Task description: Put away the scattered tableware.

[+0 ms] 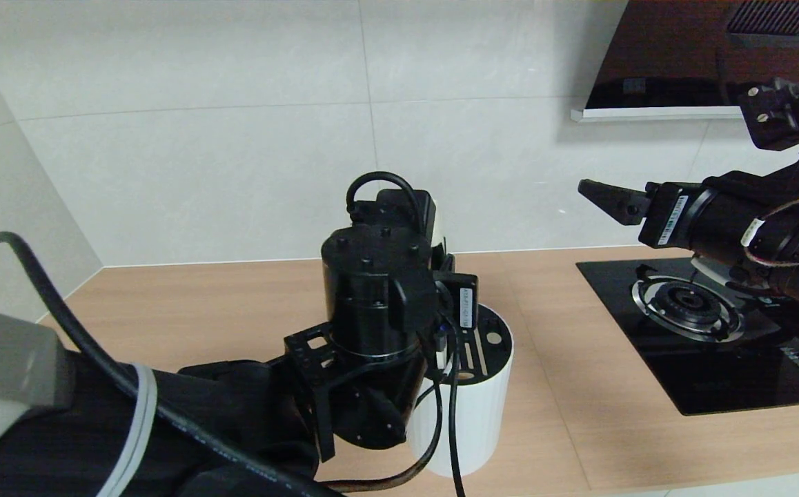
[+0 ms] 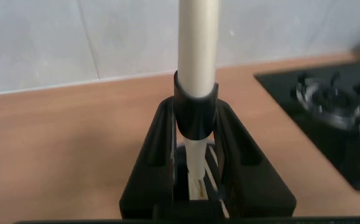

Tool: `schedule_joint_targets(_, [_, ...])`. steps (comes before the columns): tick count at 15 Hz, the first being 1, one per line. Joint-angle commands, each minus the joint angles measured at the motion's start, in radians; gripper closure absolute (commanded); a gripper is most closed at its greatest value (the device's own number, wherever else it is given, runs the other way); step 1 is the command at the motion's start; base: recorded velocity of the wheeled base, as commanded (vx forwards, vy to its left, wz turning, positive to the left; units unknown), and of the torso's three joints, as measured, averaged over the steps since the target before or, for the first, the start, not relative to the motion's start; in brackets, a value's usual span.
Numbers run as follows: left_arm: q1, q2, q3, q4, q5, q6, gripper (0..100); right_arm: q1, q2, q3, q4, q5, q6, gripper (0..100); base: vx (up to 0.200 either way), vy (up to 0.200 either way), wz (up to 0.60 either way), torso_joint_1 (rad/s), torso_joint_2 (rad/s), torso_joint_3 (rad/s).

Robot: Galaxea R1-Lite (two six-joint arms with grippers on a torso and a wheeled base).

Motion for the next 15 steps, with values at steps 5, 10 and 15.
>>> schedule_joint_targets(5, [-0.031,0.029,0.048,0.001,0.013,0.0,100,0.002,0.008,0.004,-0.002,0.001,0.0,0,0.0,0.0,0.0,0.0,0.0,0.0])
schedule_joint_targets(10, [-0.037,0.032,0.056,-0.005,0.014,0.0,100,0.002,0.008,0.005,-0.002,0.001,-0.001,0,0.0,0.0,0.0,0.0,0.0,0.0])
schedule_joint_targets(15, [-0.048,0.032,0.064,-0.007,0.019,0.001,0,0.004,0.008,0.009,-0.002,0.002,-0.001,0,0.0,0.0,0.0,0.0,0.0,0.0])
